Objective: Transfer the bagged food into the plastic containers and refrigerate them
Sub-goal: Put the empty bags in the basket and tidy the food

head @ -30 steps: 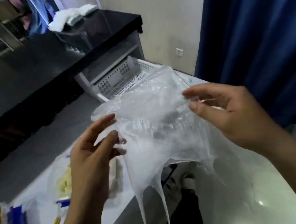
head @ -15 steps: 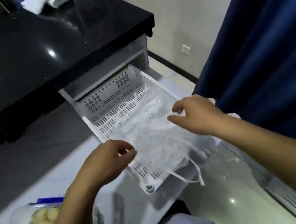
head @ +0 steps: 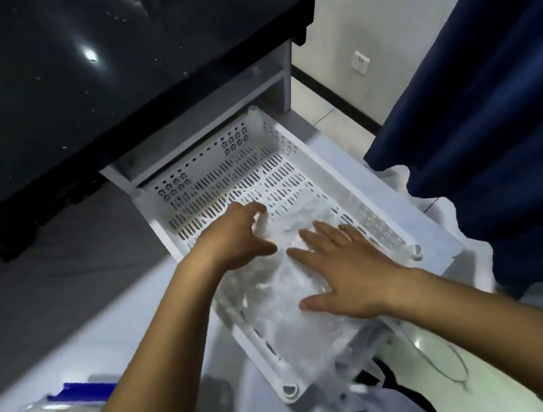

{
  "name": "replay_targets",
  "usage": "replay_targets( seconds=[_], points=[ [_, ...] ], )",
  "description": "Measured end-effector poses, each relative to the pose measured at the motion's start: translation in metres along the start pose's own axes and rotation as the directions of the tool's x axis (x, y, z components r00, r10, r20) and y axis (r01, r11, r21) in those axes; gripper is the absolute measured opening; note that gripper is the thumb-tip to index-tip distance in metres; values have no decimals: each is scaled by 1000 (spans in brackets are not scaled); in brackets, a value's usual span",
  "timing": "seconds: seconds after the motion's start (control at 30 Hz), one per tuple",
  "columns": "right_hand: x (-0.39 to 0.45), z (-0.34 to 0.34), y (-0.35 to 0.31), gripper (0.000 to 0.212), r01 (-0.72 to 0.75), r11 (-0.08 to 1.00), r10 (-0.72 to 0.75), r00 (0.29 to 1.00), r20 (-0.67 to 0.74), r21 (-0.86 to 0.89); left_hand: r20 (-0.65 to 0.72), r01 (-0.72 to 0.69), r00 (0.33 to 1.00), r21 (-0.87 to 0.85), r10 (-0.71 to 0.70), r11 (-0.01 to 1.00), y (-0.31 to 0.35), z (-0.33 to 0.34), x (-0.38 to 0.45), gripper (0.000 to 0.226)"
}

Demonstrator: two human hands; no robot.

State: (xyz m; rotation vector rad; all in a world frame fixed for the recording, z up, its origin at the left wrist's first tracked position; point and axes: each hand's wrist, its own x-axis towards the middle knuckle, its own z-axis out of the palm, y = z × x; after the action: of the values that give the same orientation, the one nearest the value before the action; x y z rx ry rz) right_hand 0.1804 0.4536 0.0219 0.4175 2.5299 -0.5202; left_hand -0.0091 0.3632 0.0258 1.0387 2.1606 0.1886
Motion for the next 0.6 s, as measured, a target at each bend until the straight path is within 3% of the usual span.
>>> replay_targets(
  seconds=[0.1, 0.23, 0.37, 0.47, 0.6],
  points=[
    [5, 13, 13, 85, 7, 999, -6, 1000, 21, -39, 17, -5, 1000, -42, 5, 999, 0, 6, 8, 56],
    [9, 7, 18, 81, 8, 998, -8, 1000, 2, -56, 52, -23, 998, -39, 25, 999, -2, 7, 5, 52],
    [20, -18, 15, 76, 48, 998, -51, 997, -65, -46, -139, -10, 990, -5, 9, 1000, -2, -24, 17, 43],
    [34, -40, 11, 72, 96, 995, -100, 982, -158, -30, -330, 71, 942, 6, -65, 997, -4, -55, 27, 48],
    [54, -37, 12, 70, 142, 986, -155, 975, -159, -91, -335, 255, 919, 110, -205, 961, -2, -48, 26, 67]
  ],
)
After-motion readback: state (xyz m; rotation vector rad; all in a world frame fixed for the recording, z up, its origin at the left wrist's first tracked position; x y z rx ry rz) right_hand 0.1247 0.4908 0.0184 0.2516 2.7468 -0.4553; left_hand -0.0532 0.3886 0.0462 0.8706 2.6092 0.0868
